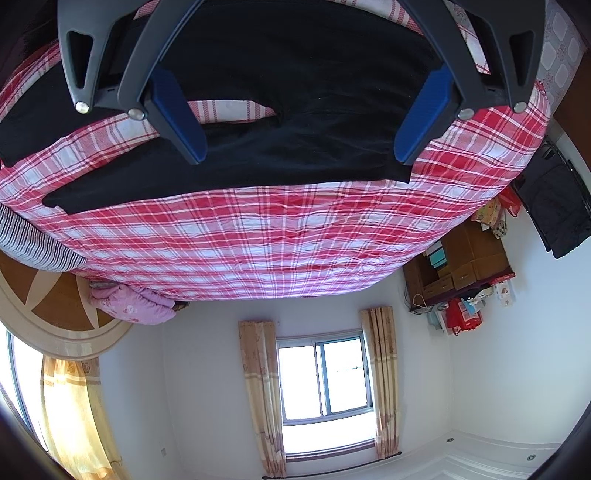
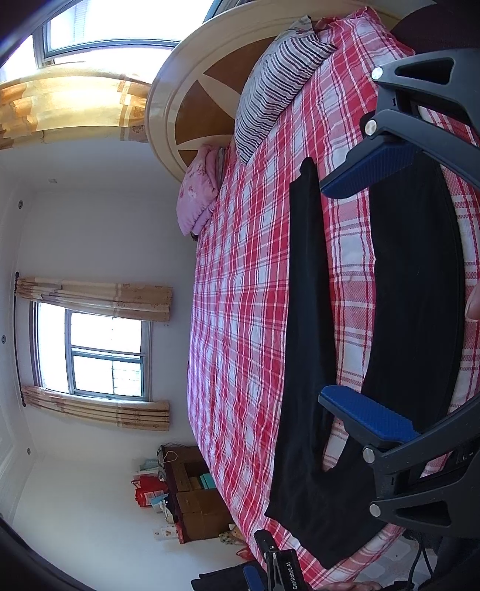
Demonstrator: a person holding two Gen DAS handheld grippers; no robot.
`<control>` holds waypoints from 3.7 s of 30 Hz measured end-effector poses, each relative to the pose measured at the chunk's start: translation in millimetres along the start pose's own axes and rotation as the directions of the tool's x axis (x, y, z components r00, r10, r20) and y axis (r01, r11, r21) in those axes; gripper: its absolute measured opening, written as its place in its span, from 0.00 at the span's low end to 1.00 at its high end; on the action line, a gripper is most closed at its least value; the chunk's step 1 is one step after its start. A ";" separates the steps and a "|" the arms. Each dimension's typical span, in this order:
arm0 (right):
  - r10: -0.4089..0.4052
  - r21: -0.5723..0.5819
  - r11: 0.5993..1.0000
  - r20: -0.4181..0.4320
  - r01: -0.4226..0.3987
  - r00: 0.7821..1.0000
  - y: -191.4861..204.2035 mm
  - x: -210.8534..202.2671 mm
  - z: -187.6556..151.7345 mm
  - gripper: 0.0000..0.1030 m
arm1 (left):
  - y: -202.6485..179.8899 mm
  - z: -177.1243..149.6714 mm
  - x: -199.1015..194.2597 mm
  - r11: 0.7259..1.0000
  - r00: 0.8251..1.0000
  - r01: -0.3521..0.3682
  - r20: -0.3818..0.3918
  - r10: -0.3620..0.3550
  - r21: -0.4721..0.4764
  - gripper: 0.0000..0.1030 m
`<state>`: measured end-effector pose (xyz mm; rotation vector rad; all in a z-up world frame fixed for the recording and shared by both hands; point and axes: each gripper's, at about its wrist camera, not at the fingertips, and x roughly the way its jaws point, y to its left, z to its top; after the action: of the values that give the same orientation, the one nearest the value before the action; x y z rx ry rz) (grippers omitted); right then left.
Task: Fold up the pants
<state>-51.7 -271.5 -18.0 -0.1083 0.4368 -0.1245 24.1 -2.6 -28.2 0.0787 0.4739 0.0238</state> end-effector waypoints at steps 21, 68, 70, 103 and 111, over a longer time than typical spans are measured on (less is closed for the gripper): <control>0.030 0.065 0.998 -0.235 -0.016 0.972 -58.3 131.4 -11.4 0.99 | 152.0 6.5 223.5 0.992 0.951 -0.067 -0.294 0.096 0.106 0.92; -0.049 0.238 0.951 -0.514 0.198 0.856 -260.1 364.7 30.7 0.53 | 192.4 -16.2 302.1 0.969 0.864 0.209 -0.440 -0.246 -0.131 0.17; -0.025 0.242 0.953 -0.540 0.183 0.841 -259.6 379.0 25.6 0.53 | 192.7 -16.8 302.3 0.969 0.864 0.210 -0.439 -0.247 -0.132 0.17; 0.094 0.369 0.929 -0.137 -0.037 0.986 -264.0 156.1 32.3 0.09 | 230.1 -1.2 187.4 0.927 0.932 0.332 -0.095 -0.351 -0.176 0.13; 0.081 0.424 0.905 -0.098 -0.032 0.992 -277.9 84.1 -21.7 0.09 | 243.4 -36.6 130.9 0.907 0.918 0.387 -0.026 -0.396 -0.166 0.13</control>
<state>-12.3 -559.4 -35.9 0.3409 0.5173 -0.1659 122.8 248.0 -100.5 -0.1756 0.5390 -0.3331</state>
